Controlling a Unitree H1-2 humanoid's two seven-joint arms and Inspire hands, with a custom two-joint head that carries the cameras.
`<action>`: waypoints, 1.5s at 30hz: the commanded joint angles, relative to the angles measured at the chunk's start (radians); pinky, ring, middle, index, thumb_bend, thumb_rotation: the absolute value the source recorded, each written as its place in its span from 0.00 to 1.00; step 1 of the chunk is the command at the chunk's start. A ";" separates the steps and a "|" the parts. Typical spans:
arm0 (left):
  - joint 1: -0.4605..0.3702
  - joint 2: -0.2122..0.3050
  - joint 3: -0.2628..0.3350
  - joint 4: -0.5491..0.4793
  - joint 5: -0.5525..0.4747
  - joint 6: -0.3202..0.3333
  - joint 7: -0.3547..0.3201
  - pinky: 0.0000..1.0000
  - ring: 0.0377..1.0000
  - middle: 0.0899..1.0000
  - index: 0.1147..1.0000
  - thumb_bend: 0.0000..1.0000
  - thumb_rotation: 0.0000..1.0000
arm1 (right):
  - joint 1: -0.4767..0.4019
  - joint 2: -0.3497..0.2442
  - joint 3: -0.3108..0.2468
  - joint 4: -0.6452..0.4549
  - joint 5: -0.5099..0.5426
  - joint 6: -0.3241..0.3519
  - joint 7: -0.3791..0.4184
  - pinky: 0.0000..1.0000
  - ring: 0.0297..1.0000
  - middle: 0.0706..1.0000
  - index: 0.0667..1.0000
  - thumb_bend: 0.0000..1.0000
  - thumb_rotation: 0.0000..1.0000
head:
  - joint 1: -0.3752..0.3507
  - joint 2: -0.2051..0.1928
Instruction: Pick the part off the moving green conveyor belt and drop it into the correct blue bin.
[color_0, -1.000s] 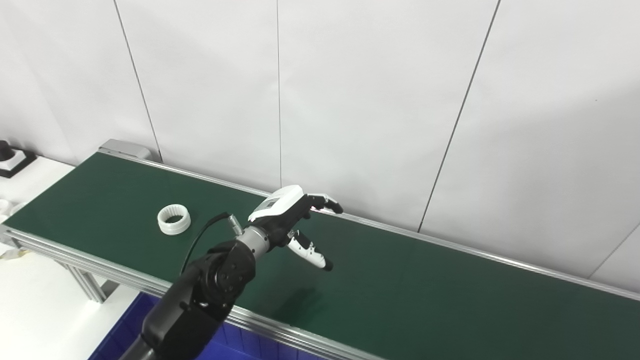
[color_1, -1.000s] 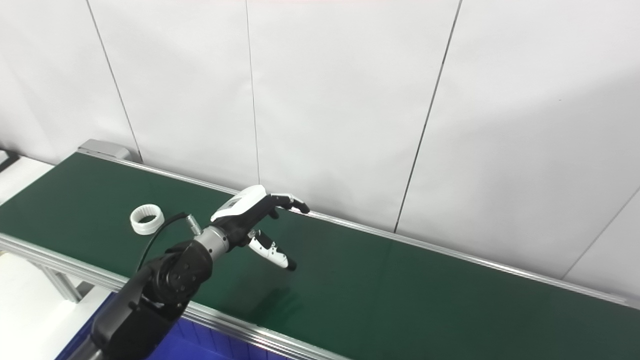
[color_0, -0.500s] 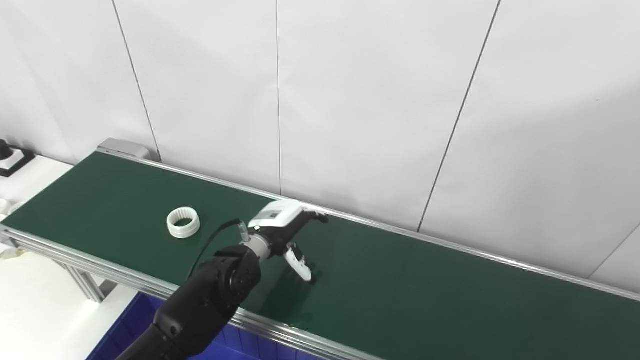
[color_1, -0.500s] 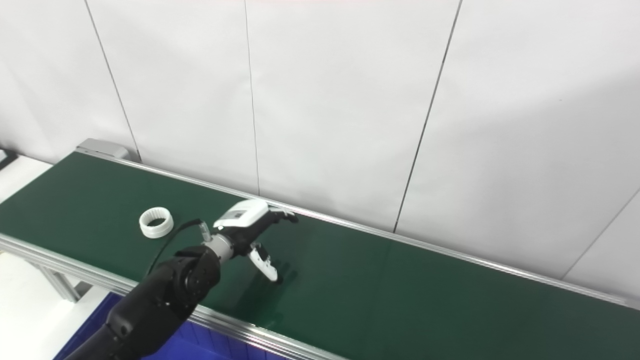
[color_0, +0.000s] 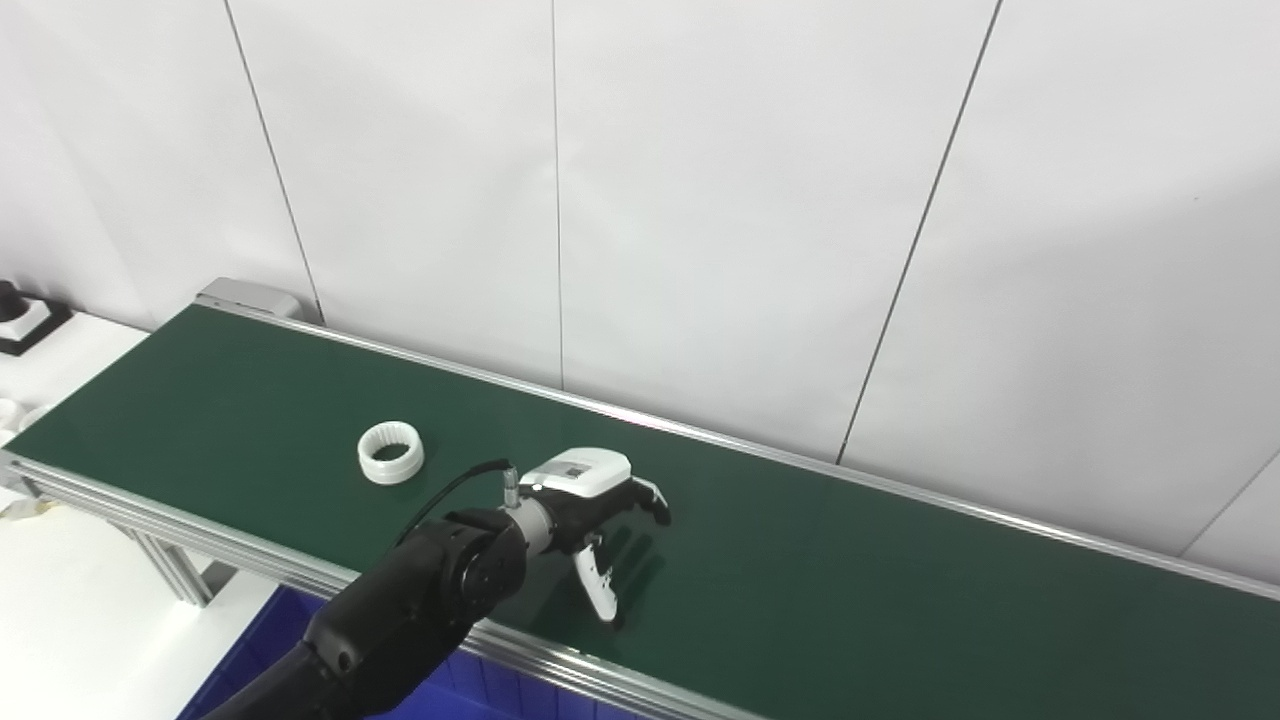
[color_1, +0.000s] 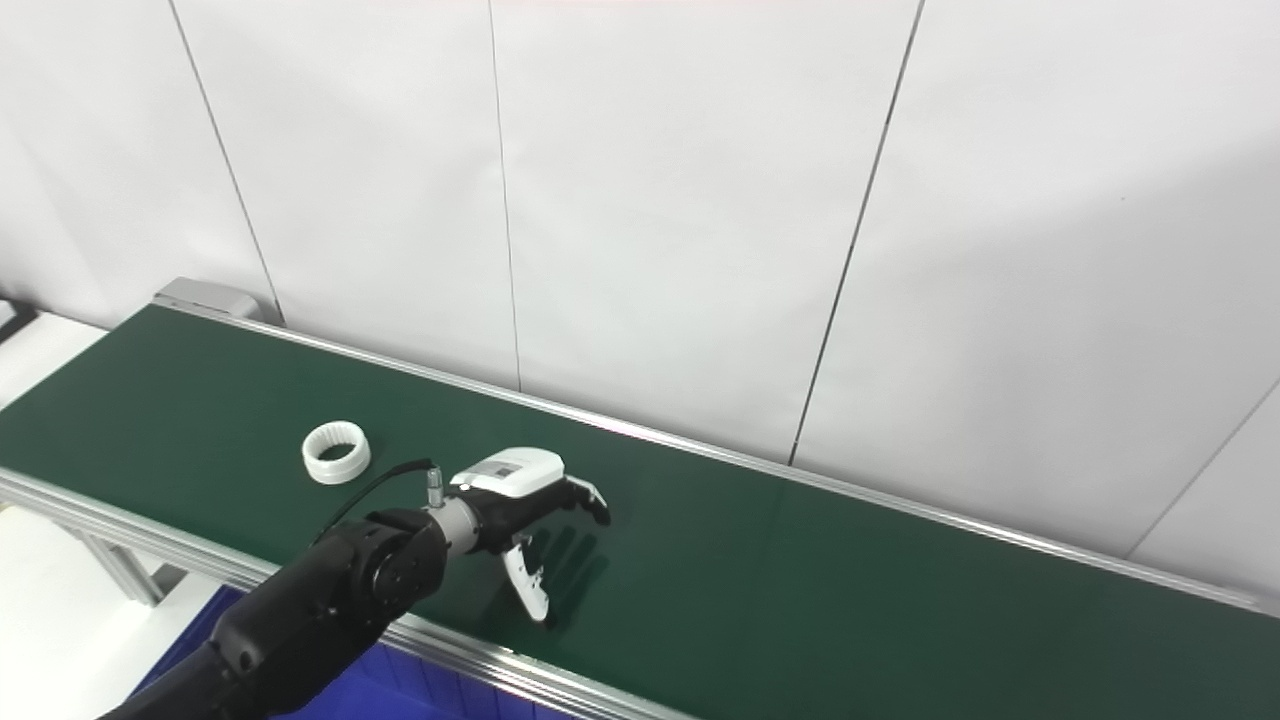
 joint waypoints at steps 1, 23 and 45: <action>-0.056 0.022 0.006 -0.013 0.019 -0.017 0.007 0.73 0.81 0.82 0.75 0.95 0.02 | -0.015 0.007 0.009 -0.031 0.002 -0.050 0.013 0.82 0.84 0.87 0.99 0.13 1.00 | 0.001 0.003; -0.074 0.030 0.030 0.022 0.033 0.000 0.000 0.74 0.81 0.83 0.76 0.90 0.01 | -0.005 -0.001 0.004 -0.038 0.007 -0.050 0.021 0.81 0.84 0.87 0.99 0.11 1.00 | -0.001 0.003; -0.129 0.017 0.047 0.111 0.040 -0.029 0.063 0.74 0.80 0.82 0.75 0.90 0.00 | 0.001 0.005 -0.004 -0.038 0.018 -0.050 0.036 0.81 0.84 0.87 0.98 0.10 1.00 | -0.010 0.005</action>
